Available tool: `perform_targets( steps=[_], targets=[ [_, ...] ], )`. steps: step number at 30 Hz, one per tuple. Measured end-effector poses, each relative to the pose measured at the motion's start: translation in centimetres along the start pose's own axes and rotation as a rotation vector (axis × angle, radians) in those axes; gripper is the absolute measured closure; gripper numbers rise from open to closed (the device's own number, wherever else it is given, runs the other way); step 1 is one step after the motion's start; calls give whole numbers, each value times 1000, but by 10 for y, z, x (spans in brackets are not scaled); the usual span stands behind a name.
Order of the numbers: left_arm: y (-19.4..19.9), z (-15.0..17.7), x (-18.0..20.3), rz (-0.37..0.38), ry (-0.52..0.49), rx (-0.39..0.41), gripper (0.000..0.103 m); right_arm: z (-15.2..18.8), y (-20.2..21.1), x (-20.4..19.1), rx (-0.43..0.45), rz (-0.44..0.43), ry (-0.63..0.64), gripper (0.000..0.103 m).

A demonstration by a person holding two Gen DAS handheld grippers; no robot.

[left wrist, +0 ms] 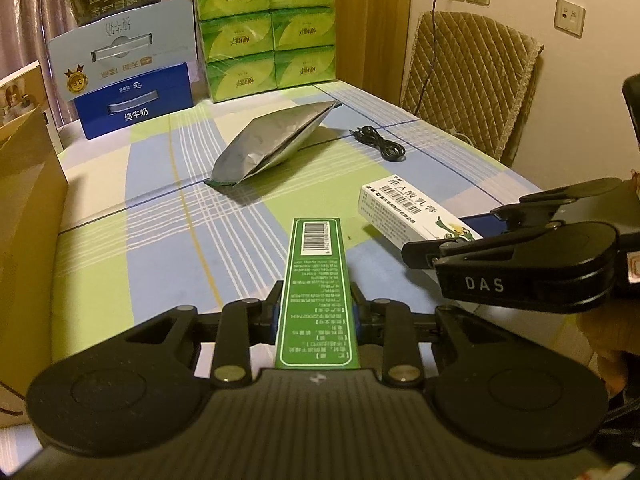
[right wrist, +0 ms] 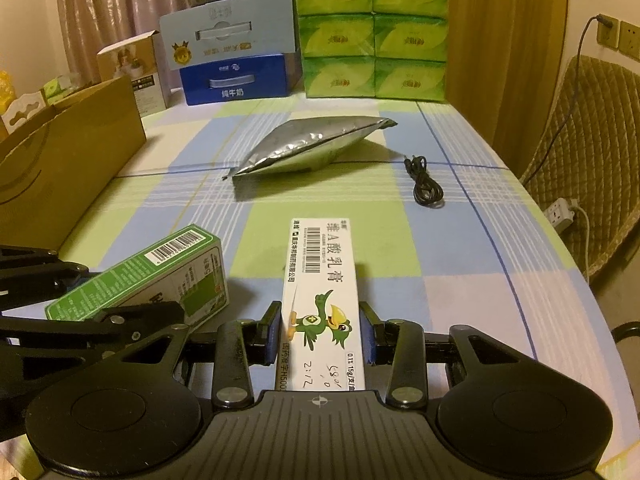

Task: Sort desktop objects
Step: 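Lift both medicine boxes and carry them over the cardboard box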

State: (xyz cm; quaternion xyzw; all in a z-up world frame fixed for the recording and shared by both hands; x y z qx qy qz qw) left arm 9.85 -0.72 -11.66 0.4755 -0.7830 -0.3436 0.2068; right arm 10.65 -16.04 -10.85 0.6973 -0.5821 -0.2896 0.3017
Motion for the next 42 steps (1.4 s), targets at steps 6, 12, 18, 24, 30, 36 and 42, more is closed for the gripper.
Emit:
perform_targets(
  steps=[6, 12, 18, 24, 30, 36, 42],
  targets=[
    [-15, 4, -2, 10, 24, -58, 78, -1, -4, -1, -6, -4, -6, 67],
    [-21, 7, 3, -10, 0, -65, 77, 0, -7, -1, -14, -10, -7, 67],
    [-20, 7, 4, -9, -1, -60, 79, -2, -2, -1, 12, -13, -20, 67],
    [0, -2, 0, -12, 28, 6, 79, -5, 7, -5, 36, -29, -15, 67],
    [18, -14, -6, -24, 40, 48, 79, -19, 25, -19, 83, -55, 7, 67],
    [52, -36, -21, -66, 46, 110, 79, -44, 49, -45, 148, -98, 34, 67],
    [100, -52, -55, -144, 57, 157, 79, -76, 71, -85, 199, -192, 64, 67]
  ],
)
Point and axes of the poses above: each gripper's, at about its wrist camera, not at the fingertips, and y roughly against the way its jaws point, x to its right, z to its underside, the point moved 1 cm from there along -y, roughly the way its jaws point, and after that the axes turned 5 degrees about -x, right-handed, at the moved point
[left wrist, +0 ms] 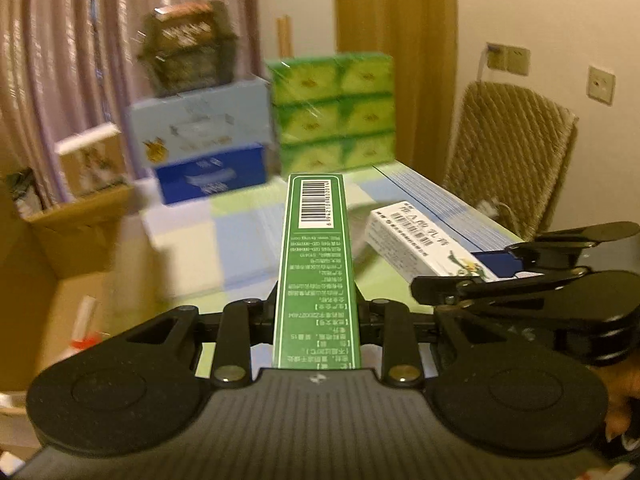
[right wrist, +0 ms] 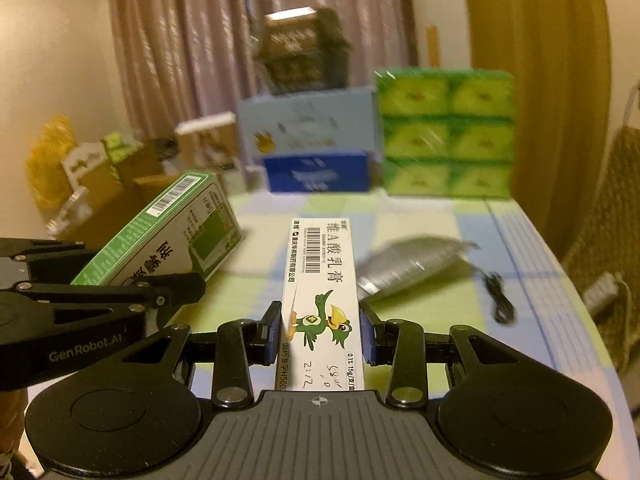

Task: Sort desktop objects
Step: 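Lift both medicine boxes and carry them over the cardboard box, then open both grippers to drop the medicine boxes into the cardboard box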

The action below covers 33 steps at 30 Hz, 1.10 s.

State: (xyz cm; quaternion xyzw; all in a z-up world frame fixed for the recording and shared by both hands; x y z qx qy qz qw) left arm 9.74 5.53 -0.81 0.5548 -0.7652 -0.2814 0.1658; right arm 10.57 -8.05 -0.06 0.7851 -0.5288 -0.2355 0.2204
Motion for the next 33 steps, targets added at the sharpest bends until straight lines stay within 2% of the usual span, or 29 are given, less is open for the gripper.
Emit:
perform_targets(
  steps=[4, 8, 13, 17, 24, 33],
  targets=[
    [31, -9, -39, -70, 15, 15, 79, -23, -7, -44, 7, -81, 41, 67],
    [59, -3, -81, -154, 26, 16, 79, -43, -22, -93, -16, -181, 77, 67],
    [78, 14, -140, -240, 69, -19, 79, -53, -45, -145, -42, -232, 134, 67],
    [80, 25, -177, -279, 95, -48, 79, -54, -65, -165, -66, -249, 159, 67],
    [69, 35, -210, -273, 122, -71, 79, -58, -95, -178, -96, -252, 169, 67],
    [45, 35, -226, -253, 154, -99, 79, -57, -115, -181, -117, -259, 167, 67]
  ],
)
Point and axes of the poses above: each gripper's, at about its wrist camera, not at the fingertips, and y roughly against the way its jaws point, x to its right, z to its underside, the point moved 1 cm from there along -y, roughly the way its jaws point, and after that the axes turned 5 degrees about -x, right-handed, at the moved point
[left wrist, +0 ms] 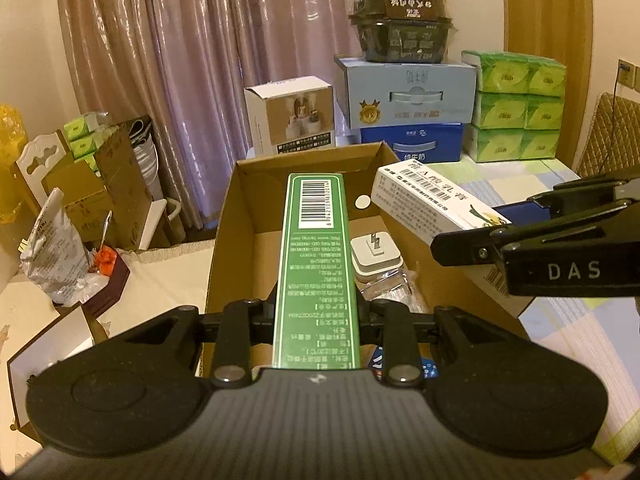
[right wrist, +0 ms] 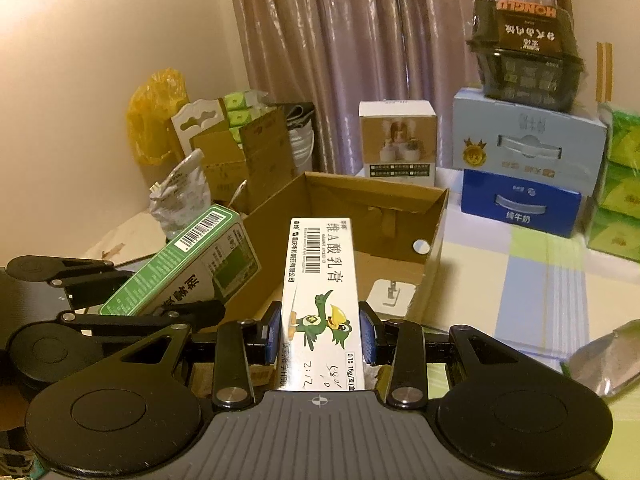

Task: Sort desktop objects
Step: 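Open both grippers to drop the medicine boxes into the cardboard box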

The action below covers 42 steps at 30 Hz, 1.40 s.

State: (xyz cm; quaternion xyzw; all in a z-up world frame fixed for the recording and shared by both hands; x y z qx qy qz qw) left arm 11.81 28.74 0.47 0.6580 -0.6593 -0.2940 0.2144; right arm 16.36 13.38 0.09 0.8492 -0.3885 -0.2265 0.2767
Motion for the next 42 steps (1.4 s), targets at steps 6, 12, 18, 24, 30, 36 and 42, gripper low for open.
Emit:
perform_targets(
  steps=[6, 12, 18, 24, 30, 36, 42],
  targets=[
    [-12, -1, -6, 0, 17, -17, 78, 1, -10, 2, -12, 5, -8, 67],
    [-14, -5, -11, -19, 21, -13, 77, 3, -12, 7, -22, 14, -19, 67],
    [-5, -2, -18, -17, 38, -7, 77, 1, -15, 2, -26, 5, -27, 67],
    [4, -2, -21, -19, 50, 8, 77, -4, -17, -1, -10, -32, -32, 65],
    [12, 3, -19, -21, 49, 12, 77, 2, 2, 14, 28, -10, -82, 61],
    [22, 5, -10, -8, 55, 14, 75, 12, 31, 32, 57, 17, -124, 53],
    [36, 4, 8, 8, 57, 27, 71, 26, 68, 51, 81, 41, -153, 43]
  ],
)
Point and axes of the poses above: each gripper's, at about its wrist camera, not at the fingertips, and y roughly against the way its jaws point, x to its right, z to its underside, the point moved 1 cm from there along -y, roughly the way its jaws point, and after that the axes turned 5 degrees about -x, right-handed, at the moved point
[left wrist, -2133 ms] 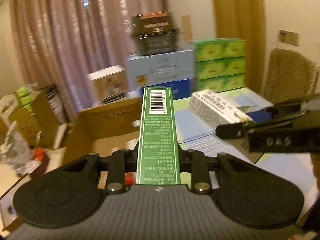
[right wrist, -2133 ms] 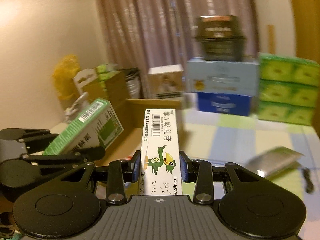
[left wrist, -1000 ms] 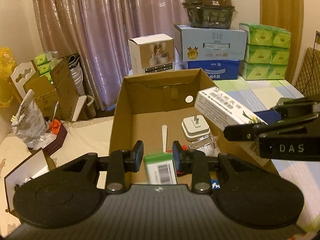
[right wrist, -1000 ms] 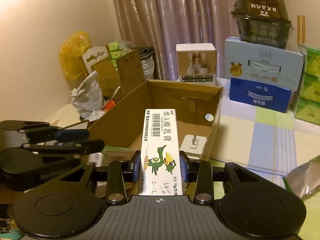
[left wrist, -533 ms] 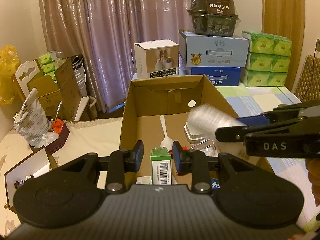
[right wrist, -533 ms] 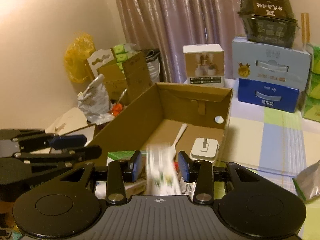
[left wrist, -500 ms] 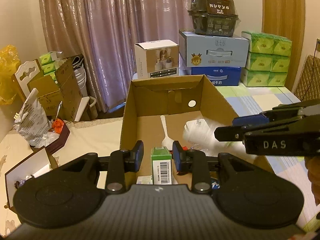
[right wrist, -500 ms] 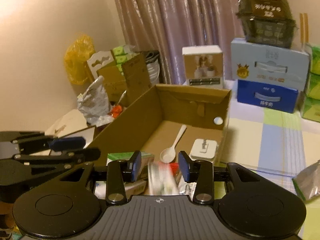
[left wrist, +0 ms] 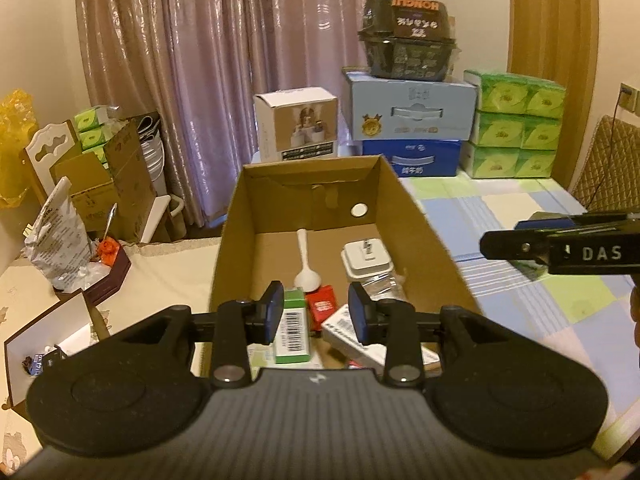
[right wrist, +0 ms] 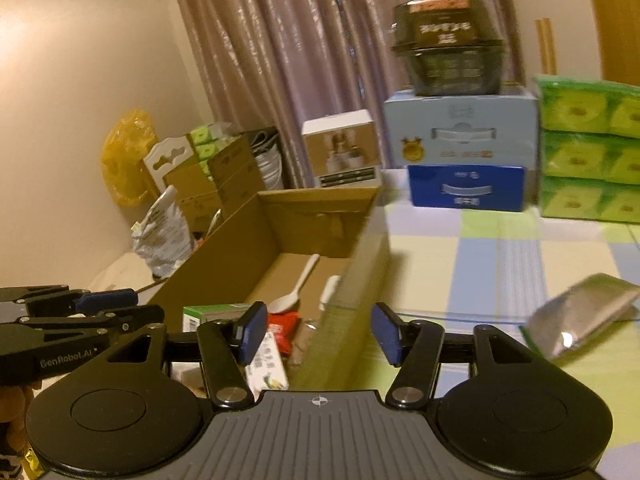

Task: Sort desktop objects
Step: 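Open both grippers to drop the medicine boxes into the cardboard box, then move both tools back to the table toward the foil bag and cable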

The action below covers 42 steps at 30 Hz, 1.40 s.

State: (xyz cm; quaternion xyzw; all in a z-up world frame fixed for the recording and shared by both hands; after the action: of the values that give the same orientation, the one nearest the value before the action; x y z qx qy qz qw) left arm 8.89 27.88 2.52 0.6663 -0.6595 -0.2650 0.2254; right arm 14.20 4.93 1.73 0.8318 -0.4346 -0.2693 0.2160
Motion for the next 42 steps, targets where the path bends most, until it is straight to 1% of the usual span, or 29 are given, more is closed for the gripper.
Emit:
perform_targets(
  steps=[4, 8, 10, 13, 15, 18, 19, 20, 22, 25, 27, 30, 36, 42],
  targets=[
    [8, -3, 17, 19, -12, 13, 70, 6, 21, 18, 11, 26, -11, 36],
    [12, -7, 37, 40, -32, 25, 64, 12, 37, 40, 16, 56, -33, 29],
    [13, -9, 48, 52, -42, 29, 63, 16, 46, 50, 22, 72, -39, 25],
    [15, -11, 65, 75, -56, 35, 59, 22, 59, 67, 25, 94, -57, 18],
    [15, -12, 75, 89, -67, 39, 52, 28, 67, 77, 27, 106, -66, 13],
    [16, -13, 91, 112, -81, 42, 48, 37, 80, 92, 29, 132, -81, 8],
    [17, -14, 95, 118, -84, 44, 45, 40, 85, 97, 29, 140, -85, 7],
    [17, -14, 99, 125, -86, 48, 40, 44, 89, 103, 27, 150, -91, 6],
    [18, -15, 107, 139, -89, 54, 38, 51, 96, 113, 21, 169, -104, 5],
    [21, -15, 118, 167, -90, 64, 32, 62, 107, 127, 17, 198, -124, 2],
    [23, -15, 127, 186, -97, 73, 24, 69, 112, 137, 11, 216, -140, 2],
    [22, -14, 142, 220, -117, 74, 16, 78, 117, 150, -2, 237, -158, 2],
    [15, -8, 174, 267, -165, 53, 8, 92, 123, 170, -15, 271, -187, 2],
    [3, 1, 205, 290, -211, 11, 3, 105, 128, 184, -26, 287, -220, 2]
  ],
)
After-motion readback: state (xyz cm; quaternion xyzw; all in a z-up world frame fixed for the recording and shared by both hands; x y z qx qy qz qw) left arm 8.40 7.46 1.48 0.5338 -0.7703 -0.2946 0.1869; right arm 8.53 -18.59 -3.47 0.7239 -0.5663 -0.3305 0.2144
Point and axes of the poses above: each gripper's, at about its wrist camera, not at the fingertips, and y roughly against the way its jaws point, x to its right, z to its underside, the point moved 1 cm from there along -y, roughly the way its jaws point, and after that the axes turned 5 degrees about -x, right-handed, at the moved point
